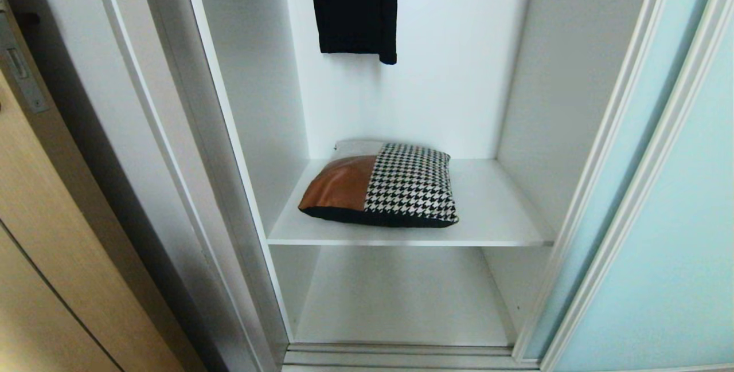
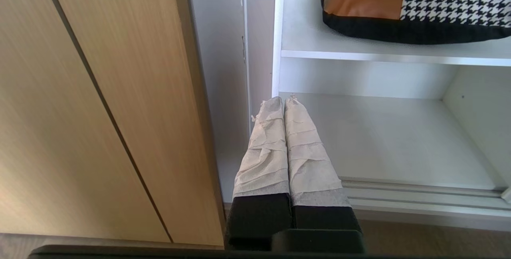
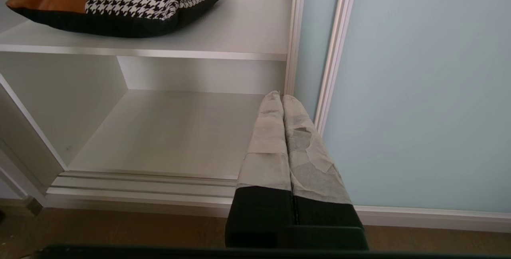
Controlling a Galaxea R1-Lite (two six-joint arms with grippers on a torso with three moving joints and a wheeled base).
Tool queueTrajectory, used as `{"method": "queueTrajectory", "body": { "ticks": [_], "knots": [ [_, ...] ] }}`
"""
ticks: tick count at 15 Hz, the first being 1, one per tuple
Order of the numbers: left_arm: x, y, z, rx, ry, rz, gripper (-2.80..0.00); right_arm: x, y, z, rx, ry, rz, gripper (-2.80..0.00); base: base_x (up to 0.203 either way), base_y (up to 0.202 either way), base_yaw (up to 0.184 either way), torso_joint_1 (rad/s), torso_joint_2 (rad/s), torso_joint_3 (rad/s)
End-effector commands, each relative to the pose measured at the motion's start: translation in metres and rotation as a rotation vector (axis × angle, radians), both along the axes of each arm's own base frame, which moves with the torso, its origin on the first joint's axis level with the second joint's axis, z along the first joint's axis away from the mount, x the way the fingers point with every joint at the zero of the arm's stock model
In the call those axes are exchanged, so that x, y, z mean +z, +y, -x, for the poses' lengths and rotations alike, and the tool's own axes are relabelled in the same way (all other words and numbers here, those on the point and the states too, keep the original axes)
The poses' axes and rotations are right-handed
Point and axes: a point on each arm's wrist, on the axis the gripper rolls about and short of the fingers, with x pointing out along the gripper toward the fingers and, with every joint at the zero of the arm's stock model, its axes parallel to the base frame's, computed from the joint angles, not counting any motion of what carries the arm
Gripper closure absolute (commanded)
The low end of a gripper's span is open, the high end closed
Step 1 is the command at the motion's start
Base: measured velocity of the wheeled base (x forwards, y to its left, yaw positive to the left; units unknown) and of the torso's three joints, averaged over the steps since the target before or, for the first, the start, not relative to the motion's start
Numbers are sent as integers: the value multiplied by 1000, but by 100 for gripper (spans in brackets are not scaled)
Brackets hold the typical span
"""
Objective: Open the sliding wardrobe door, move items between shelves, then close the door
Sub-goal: Open the door, then place the pillow on the lower shelf
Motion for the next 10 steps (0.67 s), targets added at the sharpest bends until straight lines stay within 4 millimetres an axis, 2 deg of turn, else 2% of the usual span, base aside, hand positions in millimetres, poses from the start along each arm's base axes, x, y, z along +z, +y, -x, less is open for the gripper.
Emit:
{"method": "queueTrajectory", "body": {
  "ticks": [1, 5, 7, 8, 10],
  "knots": [
    [0, 0, 0, 1, 1, 1, 0, 0, 0, 0, 0, 0, 1, 0, 0, 0, 0, 0, 0, 0],
    [0, 0, 0, 1, 1, 1, 0, -1, 0, 0, 3, 13, 43, 0, 0, 0, 0, 0, 0, 0],
    [0, 0, 0, 1, 1, 1, 0, 9, 0, 3, -13, -26, 41, 0, 0, 0, 0, 0, 0, 0],
    [0, 0, 0, 1, 1, 1, 0, 25, -1, 7, -29, -63, 37, 0, 0, 0, 0, 0, 0, 0],
    [0, 0, 0, 1, 1, 1, 0, 71, -1, 24, -42, -126, 13, 0, 0, 0, 0, 0, 0, 0]
  ]
}}
